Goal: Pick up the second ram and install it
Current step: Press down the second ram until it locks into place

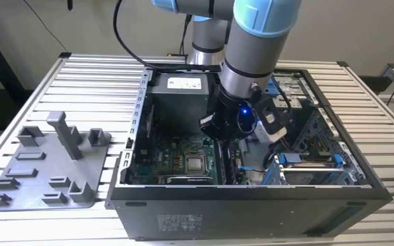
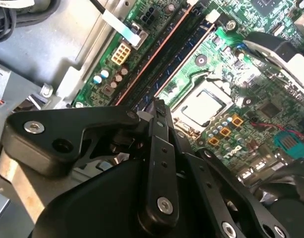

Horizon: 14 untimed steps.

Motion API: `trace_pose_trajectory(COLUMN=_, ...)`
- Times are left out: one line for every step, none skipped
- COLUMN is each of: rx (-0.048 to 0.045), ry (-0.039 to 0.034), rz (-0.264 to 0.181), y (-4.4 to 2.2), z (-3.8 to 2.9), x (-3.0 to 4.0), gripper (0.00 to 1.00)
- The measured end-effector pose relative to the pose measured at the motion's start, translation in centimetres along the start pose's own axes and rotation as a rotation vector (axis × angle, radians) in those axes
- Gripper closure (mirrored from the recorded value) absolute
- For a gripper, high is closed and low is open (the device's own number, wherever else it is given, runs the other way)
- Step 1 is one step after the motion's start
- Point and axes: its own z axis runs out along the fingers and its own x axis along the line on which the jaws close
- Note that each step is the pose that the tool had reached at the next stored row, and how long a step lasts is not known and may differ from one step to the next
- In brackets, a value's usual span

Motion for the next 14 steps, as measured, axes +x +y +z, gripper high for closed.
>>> trace_pose_trajectory(rx=0.0000, ry=0.0003, rz=-0.006, y=0.00, z=0.00, x=0.00, gripper=0.89)
trace_pose_trajectory(rx=0.0000, ry=0.0006, rz=-0.012, y=0.00, z=0.00, x=0.00, gripper=0.89)
trace_pose_trajectory(rx=0.0001, ry=0.0010, rz=-0.018, y=-0.01, z=0.00, x=0.00, gripper=0.89)
trace_pose_trajectory(rx=0.0001, ry=0.0010, rz=-0.019, y=-0.01, z=0.00, x=0.00, gripper=0.89)
trace_pose_trajectory(rx=0.0002, ry=0.0016, rz=-0.028, y=-0.01, z=0.00, x=0.00, gripper=0.89)
trace_pose_trajectory(rx=0.0004, ry=0.0024, rz=-0.042, y=-0.01, z=0.00, x=0.00, gripper=0.89)
trace_pose_trajectory(rx=0.0006, ry=0.0031, rz=-0.056, y=-0.02, z=-0.01, x=0.00, gripper=0.89)
trace_pose_trajectory(rx=0.0007, ry=0.0039, rz=-0.069, y=-0.02, z=-0.01, x=0.01, gripper=0.89)
trace_pose_trajectory(rx=0.0006, ry=0.0046, rz=-0.083, y=-0.01, z=0.00, x=0.00, gripper=0.89)
trace_pose_trajectory(rx=0.0008, ry=0.0054, rz=-0.096, y=-0.01, z=0.00, x=0.00, gripper=0.89)
trace_pose_trajectory(rx=0.0009, ry=0.0062, rz=-0.111, y=-0.02, z=0.00, x=0.01, gripper=0.89)
trace_pose_trajectory(rx=0.0010, ry=0.0071, rz=-0.127, y=-0.01, z=0.00, x=0.01, gripper=0.89)
trace_pose_trajectory(rx=0.0011, ry=0.0081, rz=-0.144, y=-0.01, z=0.00, x=0.01, gripper=0.89)
trace_pose_trajectory(rx=0.0012, ry=0.0091, rz=-0.162, y=-0.01, z=0.00, x=0.01, gripper=0.89)
